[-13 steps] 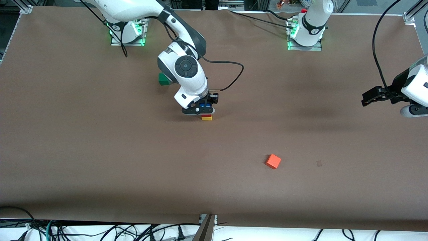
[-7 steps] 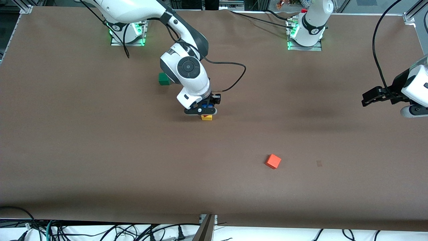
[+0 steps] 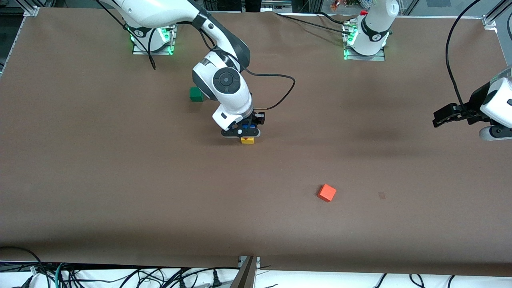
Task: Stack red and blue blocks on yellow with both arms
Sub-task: 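Lower the blue cube onto the red cube with the right gripper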
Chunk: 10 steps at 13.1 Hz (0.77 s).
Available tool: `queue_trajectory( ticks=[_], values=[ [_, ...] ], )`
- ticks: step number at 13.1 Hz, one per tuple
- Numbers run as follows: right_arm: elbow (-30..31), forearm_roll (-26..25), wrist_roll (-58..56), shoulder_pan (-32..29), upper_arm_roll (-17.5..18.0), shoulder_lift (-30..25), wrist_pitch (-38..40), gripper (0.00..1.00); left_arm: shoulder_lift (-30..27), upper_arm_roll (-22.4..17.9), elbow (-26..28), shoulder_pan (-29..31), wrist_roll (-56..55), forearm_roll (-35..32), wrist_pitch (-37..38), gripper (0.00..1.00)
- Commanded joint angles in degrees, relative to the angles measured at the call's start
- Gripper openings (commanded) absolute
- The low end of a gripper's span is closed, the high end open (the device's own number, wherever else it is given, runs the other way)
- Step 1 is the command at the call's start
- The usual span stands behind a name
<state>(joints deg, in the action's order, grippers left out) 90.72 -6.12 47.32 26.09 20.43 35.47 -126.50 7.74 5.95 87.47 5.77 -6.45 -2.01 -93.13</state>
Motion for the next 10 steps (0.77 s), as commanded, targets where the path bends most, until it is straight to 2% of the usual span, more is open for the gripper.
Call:
queue_trajectory(
  ticks=[1,7,9,10],
  values=[
    [-1.6,-1.3,0.1,-0.4,0.0,0.8,1.0,0.36,0.7,0.1,-1.6,0.5,1.2,1.5,0.5,1.0],
    [-1.6,-1.2,0.3,-0.6,0.1,0.8,1.6,0.37,0.7,0.1,-1.6,0.5,1.2,1.6,0.5,1.0],
    [-1.4,-1.2,0.8,-0.3,0.0,1.0,1.6,0.54,0.7,0.1,-1.6,0.5,1.2,1.6,0.5,1.0],
    [-1.5,-1.1,0.8,-0.3,0.0,1.0,1.6,0.67,0.7,0.1,-1.6,0.5,1.2,1.6,0.5,1.0]
  ],
)
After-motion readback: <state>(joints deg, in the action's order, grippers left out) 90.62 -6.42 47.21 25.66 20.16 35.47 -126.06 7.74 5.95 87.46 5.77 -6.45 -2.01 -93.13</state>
